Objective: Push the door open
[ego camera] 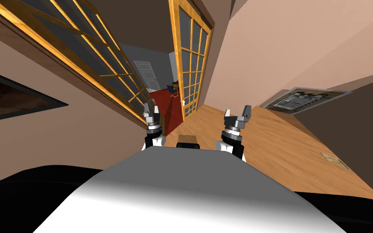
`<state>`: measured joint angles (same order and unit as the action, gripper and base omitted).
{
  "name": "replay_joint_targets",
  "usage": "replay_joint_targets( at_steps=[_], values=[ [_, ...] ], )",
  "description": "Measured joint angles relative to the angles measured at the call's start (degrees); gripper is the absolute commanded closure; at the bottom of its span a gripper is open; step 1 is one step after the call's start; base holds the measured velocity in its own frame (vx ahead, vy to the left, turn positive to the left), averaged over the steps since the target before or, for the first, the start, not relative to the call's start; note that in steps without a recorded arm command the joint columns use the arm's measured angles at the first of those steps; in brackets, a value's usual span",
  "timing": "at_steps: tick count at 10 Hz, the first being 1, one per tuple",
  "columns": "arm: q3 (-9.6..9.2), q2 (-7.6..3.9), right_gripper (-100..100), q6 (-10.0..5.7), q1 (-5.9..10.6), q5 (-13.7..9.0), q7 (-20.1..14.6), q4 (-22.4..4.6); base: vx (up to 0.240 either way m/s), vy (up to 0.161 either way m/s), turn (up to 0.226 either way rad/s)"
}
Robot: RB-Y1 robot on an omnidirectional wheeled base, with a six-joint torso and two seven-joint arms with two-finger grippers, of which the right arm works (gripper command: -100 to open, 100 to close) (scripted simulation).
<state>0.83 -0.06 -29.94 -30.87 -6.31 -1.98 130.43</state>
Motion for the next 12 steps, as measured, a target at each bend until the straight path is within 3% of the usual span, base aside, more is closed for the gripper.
replay_joint_targets(
  at_steps=[6, 12],
  values=[
    [-0.98, -1.57, -100, -2.61, 0.34, -4.06, -2.78, -3.6, 0.083, -0.039, 0.321],
    [-2.81, -3.05, -100, -6.59, 0.37, -9.81, -6.77, -8.51, 0.09, -0.074, 0.33]
  ],
)
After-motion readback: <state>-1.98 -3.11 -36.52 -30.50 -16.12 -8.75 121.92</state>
